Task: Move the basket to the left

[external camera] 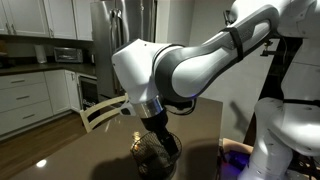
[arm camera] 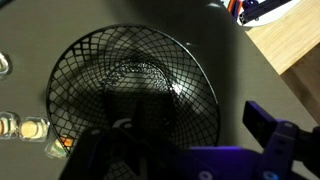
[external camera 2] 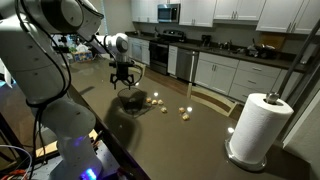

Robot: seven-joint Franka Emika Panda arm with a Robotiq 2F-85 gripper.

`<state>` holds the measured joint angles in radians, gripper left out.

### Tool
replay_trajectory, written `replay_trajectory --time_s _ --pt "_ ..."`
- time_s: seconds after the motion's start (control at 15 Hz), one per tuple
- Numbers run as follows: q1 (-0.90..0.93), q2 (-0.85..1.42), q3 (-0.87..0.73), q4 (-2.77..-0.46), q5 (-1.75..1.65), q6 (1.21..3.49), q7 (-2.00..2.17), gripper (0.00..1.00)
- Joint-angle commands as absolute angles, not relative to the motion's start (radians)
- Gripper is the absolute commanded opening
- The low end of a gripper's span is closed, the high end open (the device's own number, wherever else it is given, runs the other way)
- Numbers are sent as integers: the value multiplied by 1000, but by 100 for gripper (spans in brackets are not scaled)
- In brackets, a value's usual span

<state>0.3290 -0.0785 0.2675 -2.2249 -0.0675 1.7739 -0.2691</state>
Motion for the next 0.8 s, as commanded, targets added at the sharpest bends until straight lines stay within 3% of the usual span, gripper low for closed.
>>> replay_trajectory --time_s 0.0,0.73 --pt "311 -94 268 -2205 -47 1793 -244 100" --pt "235 -129 224 -2223 -87 2135 86 100"
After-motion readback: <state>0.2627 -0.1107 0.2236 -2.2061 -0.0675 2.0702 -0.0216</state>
